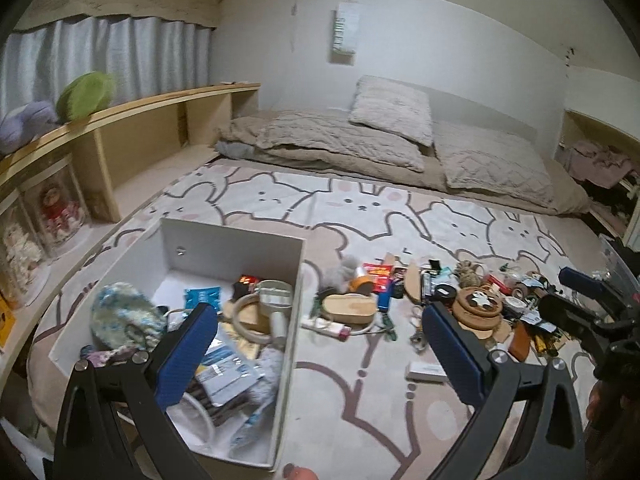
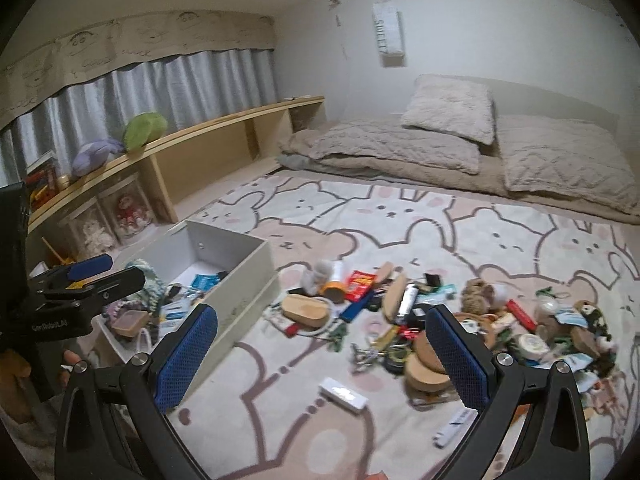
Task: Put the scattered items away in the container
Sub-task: 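Withdraw both tools from the shoebox back toward the scattered pile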
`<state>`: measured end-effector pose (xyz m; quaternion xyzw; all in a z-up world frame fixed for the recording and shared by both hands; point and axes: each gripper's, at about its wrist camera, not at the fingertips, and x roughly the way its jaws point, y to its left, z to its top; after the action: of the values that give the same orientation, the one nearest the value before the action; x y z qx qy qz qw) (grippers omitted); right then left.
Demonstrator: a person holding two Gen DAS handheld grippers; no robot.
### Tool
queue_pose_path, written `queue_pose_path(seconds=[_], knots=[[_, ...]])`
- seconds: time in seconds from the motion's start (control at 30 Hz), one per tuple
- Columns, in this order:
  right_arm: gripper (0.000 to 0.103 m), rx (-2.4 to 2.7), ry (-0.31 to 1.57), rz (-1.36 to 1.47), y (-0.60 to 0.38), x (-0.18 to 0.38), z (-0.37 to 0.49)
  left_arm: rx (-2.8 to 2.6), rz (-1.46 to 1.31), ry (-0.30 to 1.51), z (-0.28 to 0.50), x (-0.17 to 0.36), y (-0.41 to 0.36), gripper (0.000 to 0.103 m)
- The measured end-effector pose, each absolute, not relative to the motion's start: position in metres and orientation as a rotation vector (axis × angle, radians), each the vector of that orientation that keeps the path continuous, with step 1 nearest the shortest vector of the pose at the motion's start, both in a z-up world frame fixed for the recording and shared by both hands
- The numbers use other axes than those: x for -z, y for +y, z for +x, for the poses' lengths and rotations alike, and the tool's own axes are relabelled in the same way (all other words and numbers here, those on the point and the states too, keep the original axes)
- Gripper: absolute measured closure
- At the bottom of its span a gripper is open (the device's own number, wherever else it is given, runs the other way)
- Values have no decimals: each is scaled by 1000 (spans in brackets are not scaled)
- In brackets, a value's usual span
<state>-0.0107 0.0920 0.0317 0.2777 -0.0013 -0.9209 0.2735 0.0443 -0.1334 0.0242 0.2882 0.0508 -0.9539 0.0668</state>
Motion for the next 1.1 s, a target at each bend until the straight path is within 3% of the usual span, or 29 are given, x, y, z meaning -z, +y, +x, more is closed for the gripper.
queue_pose_path(seconds=[1.1], knots=[[0, 2713, -185, 787, 219, 25, -35, 2978, 936, 175, -18, 38, -70, 0]])
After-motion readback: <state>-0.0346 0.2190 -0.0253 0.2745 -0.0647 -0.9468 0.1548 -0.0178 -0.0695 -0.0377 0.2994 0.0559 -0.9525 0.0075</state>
